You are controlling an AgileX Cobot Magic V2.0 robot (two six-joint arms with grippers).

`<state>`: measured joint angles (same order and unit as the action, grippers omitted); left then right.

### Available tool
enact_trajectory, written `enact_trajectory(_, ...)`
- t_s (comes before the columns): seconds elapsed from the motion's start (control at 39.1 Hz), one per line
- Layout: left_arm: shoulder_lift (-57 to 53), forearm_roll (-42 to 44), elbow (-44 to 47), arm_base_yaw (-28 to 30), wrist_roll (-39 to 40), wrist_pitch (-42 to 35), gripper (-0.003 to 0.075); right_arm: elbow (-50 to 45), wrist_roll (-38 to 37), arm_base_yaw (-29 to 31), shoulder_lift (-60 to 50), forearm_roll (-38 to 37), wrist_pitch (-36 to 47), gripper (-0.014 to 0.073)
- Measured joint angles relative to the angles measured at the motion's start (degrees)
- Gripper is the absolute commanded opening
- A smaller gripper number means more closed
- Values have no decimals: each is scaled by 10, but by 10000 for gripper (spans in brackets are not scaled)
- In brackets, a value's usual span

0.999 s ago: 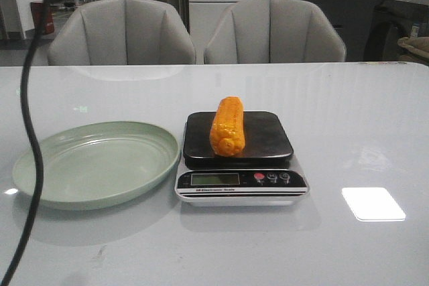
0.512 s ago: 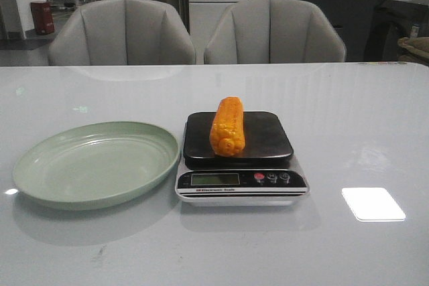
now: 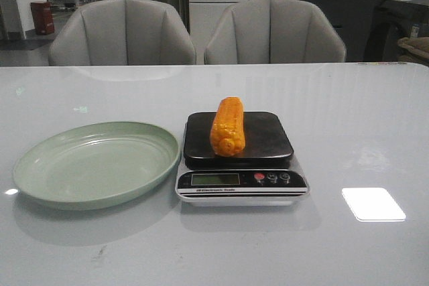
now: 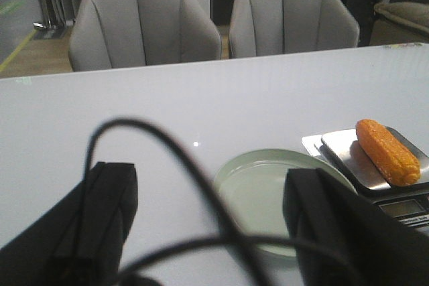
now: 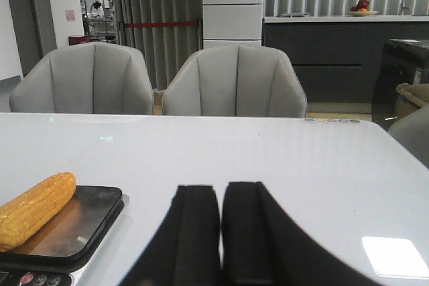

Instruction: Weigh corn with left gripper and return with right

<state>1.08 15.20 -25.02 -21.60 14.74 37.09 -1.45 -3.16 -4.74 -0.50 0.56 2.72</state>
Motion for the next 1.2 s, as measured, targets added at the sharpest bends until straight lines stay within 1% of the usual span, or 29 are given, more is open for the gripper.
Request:
enact_trajectory(0.18, -14, 8, 39, 0, 0, 5, 506, 0, 0, 0, 0, 0, 0, 186)
enact_trajectory(0.23, -14, 9, 45, 0, 0, 4, 475, 0, 0, 0, 0, 0, 0, 186)
enact_trajectory(0.28, -14, 10, 47, 0, 0, 1, 418, 0, 0, 0, 0, 0, 0, 186)
enact_trajectory(0.31, -14, 10, 48, 0, 0, -1, 372, 0, 0, 0, 0, 0, 0, 186)
enact_trajectory(0.38, -14, 12, 49, 0, 0, -7, 204, 0, 0, 0, 0, 0, 0, 186)
enact_trajectory(0.41, -14, 13, 49, 0, 0, -8, 138, 0, 0, 0, 0, 0, 0, 186)
enact_trajectory(0.44, -14, 15, 49, 0, 0, -9, 95, 0, 0, 0, 0, 0, 0, 186)
enact_trajectory(0.49, -14, 17, 49, 0, 0, -10, 137, 0, 0, 0, 0, 0, 0, 186)
enact_trajectory(0.51, -14, 19, 49, 0, 0, -10, 145, 0, 0, 1, 0, 0, 0, 186)
enact_trajectory(1.08, -14, 22, 49, 0, 0, -12, 144, 0, 0, 1, 0, 0, 1, 186)
enact_trajectory(1.2, -14, 22, 49, 0, 0, -12, 144, -2, 0, 1, 0, 0, 38, 186)
